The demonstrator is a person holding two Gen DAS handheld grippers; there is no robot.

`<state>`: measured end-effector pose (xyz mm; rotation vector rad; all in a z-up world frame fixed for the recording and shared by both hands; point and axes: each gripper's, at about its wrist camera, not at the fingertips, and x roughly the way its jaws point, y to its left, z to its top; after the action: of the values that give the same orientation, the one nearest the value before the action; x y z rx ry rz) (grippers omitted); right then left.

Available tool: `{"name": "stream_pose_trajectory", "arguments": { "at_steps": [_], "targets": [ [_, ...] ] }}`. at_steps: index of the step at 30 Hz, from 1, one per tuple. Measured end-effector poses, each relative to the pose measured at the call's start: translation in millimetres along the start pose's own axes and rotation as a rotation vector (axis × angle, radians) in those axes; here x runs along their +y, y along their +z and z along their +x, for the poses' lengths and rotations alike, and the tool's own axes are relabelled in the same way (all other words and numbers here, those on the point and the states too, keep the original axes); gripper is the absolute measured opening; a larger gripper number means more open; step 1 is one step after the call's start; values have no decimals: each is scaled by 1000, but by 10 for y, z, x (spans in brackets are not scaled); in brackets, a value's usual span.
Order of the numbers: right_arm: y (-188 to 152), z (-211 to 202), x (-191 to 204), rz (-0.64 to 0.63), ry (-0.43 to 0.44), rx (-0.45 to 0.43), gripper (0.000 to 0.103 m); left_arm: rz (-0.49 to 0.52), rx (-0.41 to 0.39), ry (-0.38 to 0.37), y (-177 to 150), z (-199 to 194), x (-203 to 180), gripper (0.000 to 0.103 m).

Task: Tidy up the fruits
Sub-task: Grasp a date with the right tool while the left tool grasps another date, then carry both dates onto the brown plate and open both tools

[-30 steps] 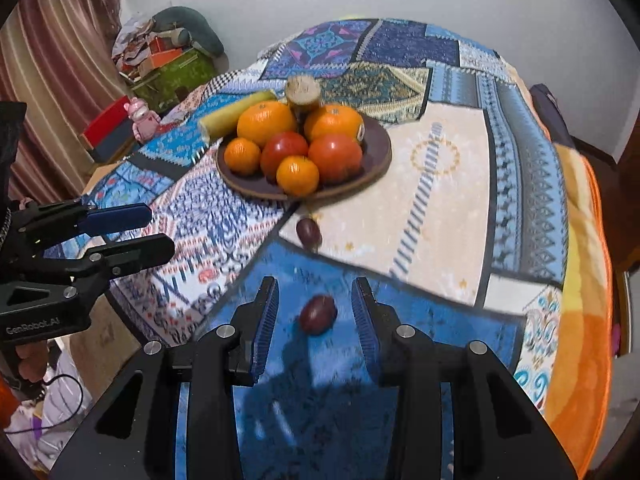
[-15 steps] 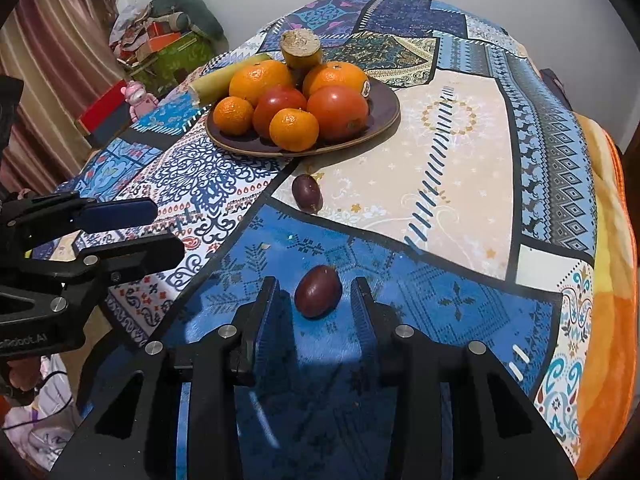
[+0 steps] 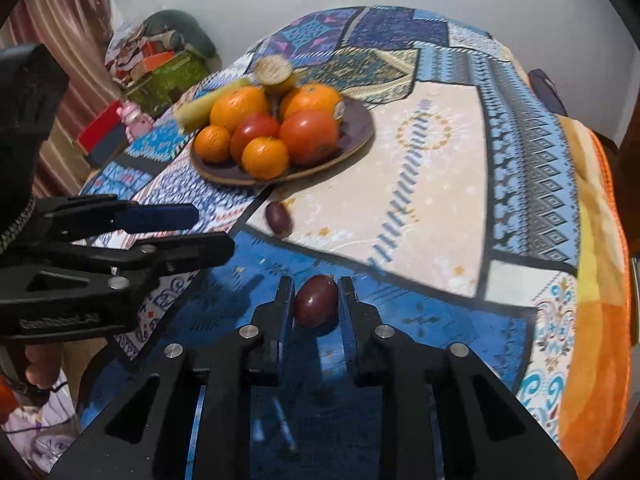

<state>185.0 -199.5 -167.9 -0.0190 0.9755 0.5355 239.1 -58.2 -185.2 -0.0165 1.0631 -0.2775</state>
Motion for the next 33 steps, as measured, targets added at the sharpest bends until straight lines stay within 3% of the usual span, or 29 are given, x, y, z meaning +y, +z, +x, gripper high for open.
{"name": "stream_pose_trajectory", "arguments": {
  "at_steps": [13,19,26,33],
  "targets": [
    [126,-97,-181,26,-6,-47,20,41,37,37,220,383,-118,39],
    [142,-72,-166,16,2,-52,20,32,52,31,223,490,-93,24],
    [179,-60,-138,15,8,-56,20,38,42,15,210,452,-92,19],
    [270,-92,-80,1,10,-75,20,53,-14,13,177,148,-80,19]
  ]
}}
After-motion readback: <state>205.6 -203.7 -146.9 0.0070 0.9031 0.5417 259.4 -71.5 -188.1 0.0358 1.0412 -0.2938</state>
